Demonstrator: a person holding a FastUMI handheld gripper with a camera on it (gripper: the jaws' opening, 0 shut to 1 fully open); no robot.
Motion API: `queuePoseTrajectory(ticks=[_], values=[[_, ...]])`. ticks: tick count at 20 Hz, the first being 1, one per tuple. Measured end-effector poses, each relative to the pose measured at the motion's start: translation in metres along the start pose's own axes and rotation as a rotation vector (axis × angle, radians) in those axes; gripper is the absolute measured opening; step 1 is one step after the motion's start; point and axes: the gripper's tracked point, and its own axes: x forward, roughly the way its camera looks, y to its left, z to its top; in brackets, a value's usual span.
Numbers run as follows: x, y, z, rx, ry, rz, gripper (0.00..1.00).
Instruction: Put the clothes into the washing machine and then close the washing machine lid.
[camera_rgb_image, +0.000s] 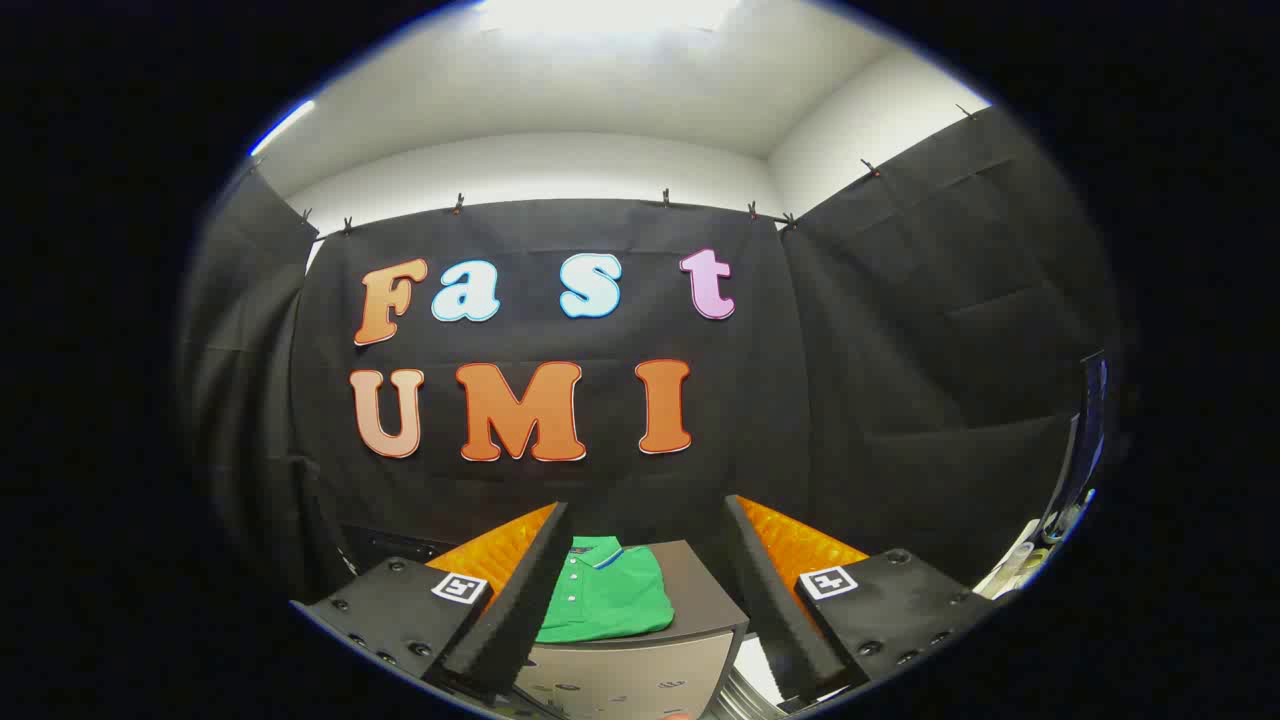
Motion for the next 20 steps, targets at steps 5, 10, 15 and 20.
queuePoseTrajectory(ticks=[5,10,15,20], values=[[-0.001,0.007,-0.007,0.015,0.019,0.030,0.97],[0.002,-0.002,-0.004,0.045,0.008,0.010,0.97],[0.004,-0.005,-0.009,0.045,0.019,-0.004,0.97],[0.004,-0.007,-0.012,0.021,0.027,-0.017,0.98]])
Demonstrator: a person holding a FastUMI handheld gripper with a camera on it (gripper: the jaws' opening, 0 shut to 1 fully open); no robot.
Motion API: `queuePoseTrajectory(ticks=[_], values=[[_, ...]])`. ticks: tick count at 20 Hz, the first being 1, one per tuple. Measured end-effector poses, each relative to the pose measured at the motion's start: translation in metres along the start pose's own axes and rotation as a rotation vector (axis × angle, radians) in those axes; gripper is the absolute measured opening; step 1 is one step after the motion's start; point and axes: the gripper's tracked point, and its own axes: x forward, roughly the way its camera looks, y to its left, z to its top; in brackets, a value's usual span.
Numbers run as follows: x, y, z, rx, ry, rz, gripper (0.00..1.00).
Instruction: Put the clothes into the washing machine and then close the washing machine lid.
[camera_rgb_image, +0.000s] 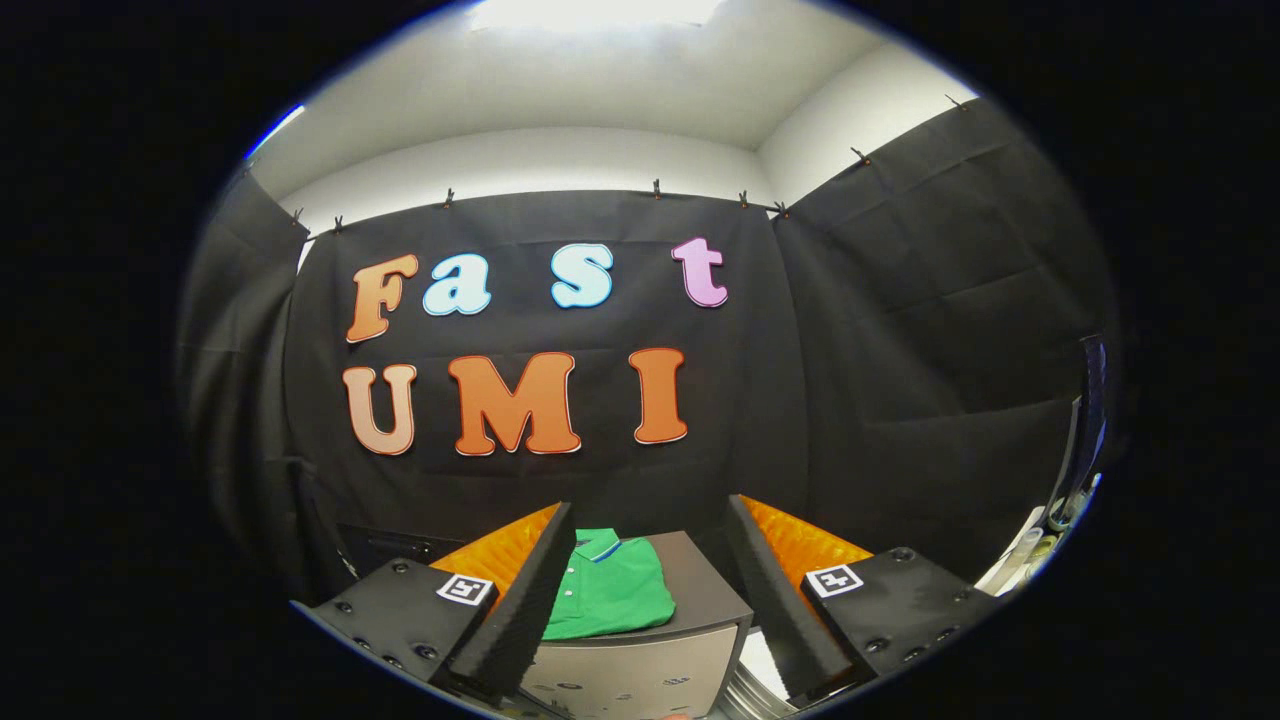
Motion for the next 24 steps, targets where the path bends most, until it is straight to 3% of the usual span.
queuePoseTrajectory(ticks=[19,24], values=[[-0.005,0.011,0.013,0.041,-0.014,0.007,0.98],[0.002,0.032,0.021,0.013,-0.005,0.047,0.97]])
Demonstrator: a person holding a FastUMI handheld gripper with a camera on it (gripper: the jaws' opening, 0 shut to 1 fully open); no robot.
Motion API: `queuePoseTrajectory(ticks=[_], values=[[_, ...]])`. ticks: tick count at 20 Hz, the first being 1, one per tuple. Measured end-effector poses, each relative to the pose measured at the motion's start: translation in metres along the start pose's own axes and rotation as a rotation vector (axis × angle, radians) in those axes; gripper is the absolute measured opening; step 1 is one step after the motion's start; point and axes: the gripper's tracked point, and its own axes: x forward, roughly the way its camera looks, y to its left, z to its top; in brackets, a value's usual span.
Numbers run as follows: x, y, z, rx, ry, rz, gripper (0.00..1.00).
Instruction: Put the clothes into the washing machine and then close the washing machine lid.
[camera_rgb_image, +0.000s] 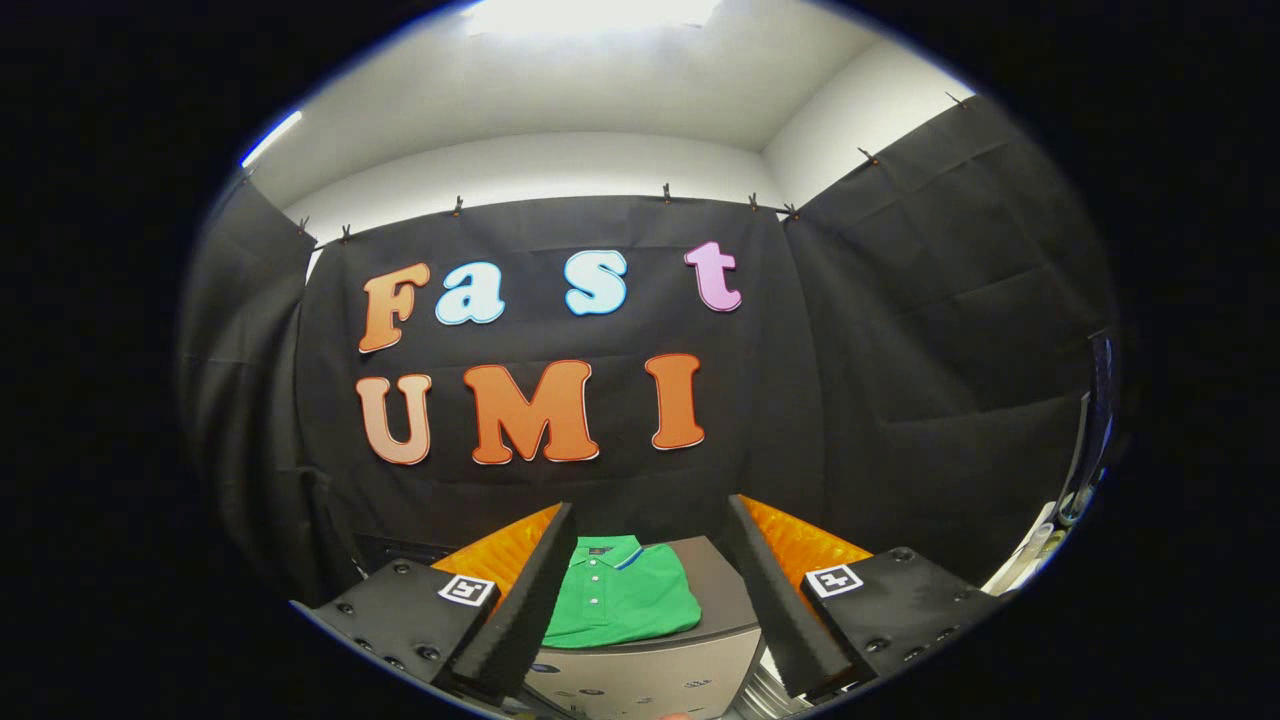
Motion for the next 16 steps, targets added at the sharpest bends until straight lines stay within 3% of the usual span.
queuePoseTrajectory(ticks=[8,16], values=[[0.059,0.044,0.011,-0.014,0.080,0.094,0.97],[0.152,0.088,-0.058,0.057,0.363,0.188,0.97]])
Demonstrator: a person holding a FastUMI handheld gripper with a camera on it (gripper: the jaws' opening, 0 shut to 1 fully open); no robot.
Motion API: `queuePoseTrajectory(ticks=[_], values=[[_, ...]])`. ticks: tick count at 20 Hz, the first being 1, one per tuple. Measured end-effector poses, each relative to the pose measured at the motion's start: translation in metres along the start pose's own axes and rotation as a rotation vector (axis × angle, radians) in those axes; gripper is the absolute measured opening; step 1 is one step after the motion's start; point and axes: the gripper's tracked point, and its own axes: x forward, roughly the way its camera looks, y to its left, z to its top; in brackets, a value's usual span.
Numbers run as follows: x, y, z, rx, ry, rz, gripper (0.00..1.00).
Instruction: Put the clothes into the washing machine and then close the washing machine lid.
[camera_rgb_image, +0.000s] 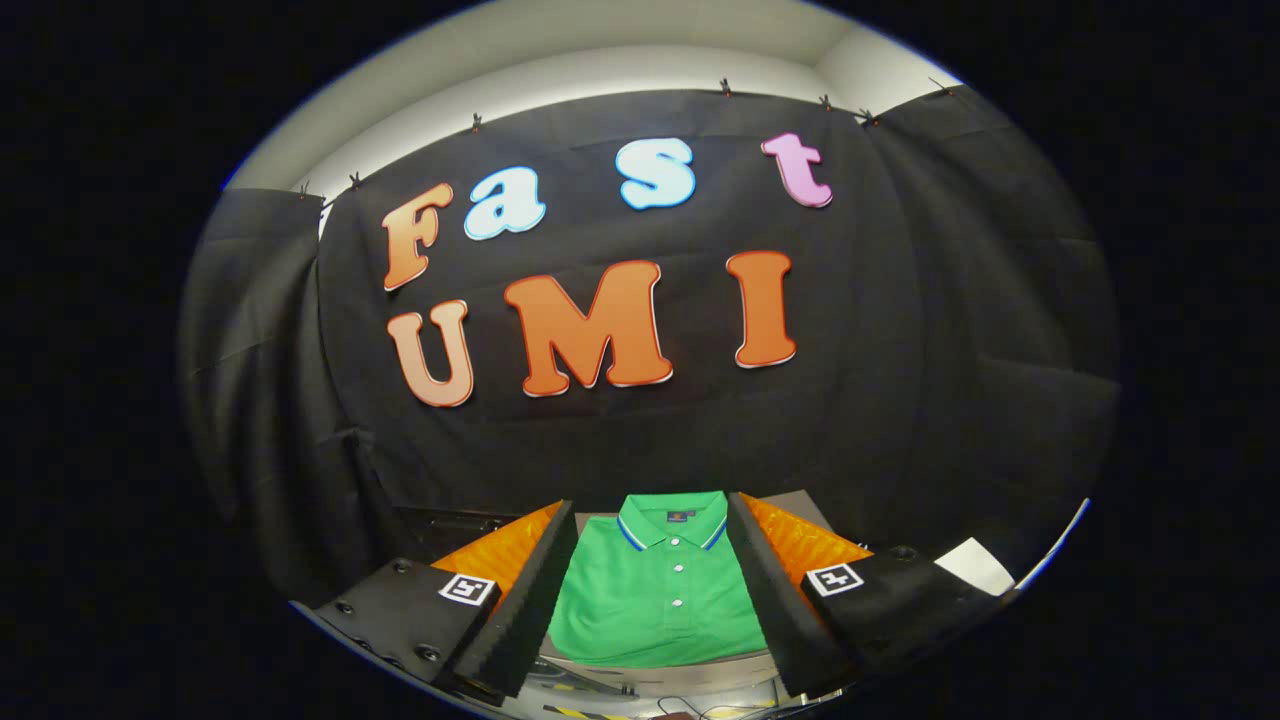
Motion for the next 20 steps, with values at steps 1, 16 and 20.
queuePoseTrajectory(ticks=[1,16,20], values=[[0.014,0.001,-0.007,0.008,0.034,0.006,0.97],[0.145,-0.022,-0.132,-0.083,0.547,-0.068,0.96],[0.154,-0.033,-0.161,-0.025,0.699,-0.098,0.97]])
